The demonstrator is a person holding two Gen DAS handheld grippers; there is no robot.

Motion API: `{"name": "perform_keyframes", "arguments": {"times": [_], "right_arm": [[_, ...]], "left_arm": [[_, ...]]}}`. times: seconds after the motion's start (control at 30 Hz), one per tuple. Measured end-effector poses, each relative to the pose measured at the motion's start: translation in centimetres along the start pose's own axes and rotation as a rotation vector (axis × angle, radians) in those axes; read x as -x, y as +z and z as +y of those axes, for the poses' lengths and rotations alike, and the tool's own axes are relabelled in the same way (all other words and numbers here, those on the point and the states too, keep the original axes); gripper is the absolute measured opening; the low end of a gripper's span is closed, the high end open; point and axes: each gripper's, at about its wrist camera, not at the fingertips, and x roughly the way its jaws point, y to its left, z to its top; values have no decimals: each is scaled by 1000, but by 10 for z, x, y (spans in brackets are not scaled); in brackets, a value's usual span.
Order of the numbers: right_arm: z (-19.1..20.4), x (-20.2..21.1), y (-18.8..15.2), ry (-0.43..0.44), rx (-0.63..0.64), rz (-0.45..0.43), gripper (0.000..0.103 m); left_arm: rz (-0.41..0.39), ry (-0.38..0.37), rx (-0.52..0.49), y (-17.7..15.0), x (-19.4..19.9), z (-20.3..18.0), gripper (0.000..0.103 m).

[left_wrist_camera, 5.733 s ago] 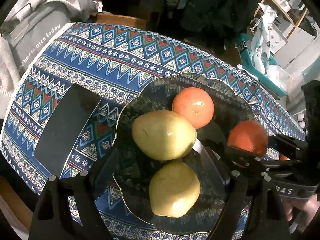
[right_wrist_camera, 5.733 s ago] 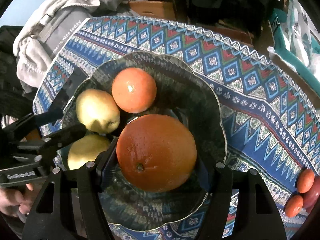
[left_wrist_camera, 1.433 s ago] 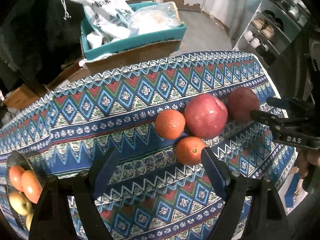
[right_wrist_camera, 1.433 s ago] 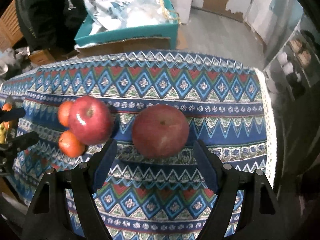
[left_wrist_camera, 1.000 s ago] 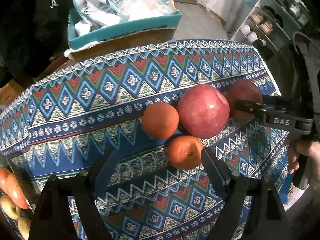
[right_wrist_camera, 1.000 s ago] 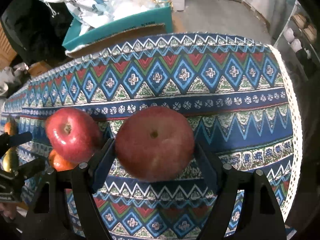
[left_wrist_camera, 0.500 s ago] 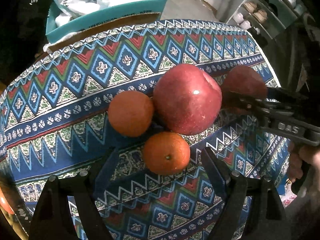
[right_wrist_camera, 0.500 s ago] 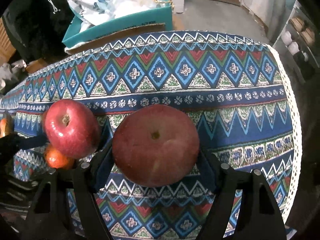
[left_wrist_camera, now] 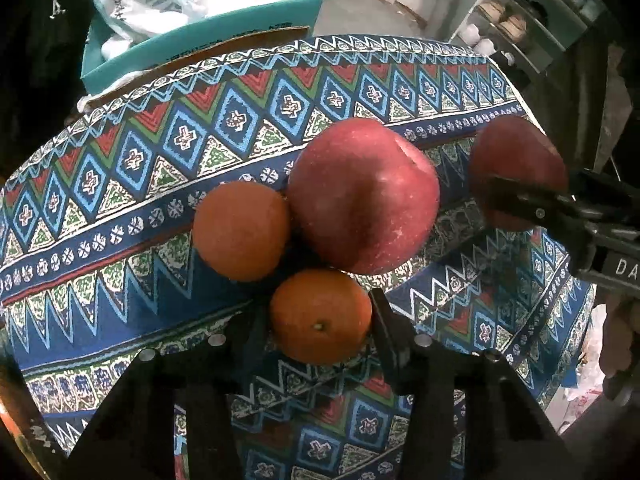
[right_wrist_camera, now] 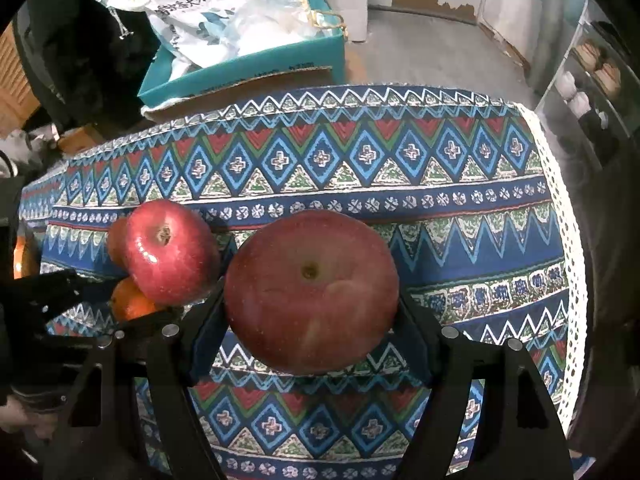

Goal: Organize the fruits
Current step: 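Grasp a small orange with the left tool while the right tool grasps a red apple, then carry the small orange with the left tool while the right tool carries the red apple toward the bowl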

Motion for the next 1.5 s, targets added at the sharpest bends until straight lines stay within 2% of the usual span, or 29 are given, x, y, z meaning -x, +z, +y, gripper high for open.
{"name": "perform_keyframes", "arguments": {"times": [0.1,0.47,1.2,1.5], "right_arm": [[7,1,-1,-11,20,-5,76],[31,24,-4,-19,73,-53,76],[76,113,-6,70,156,-236,76],[96,143,-10,118,192,-294,76]], "left_arm": [[-18,27,-11,-2,4,2,48],[-61,9,-5,-11,39,4,48],[-241,19,6,-31,141,11,48],[-318,-4,14,-44,187,13,48]]}}
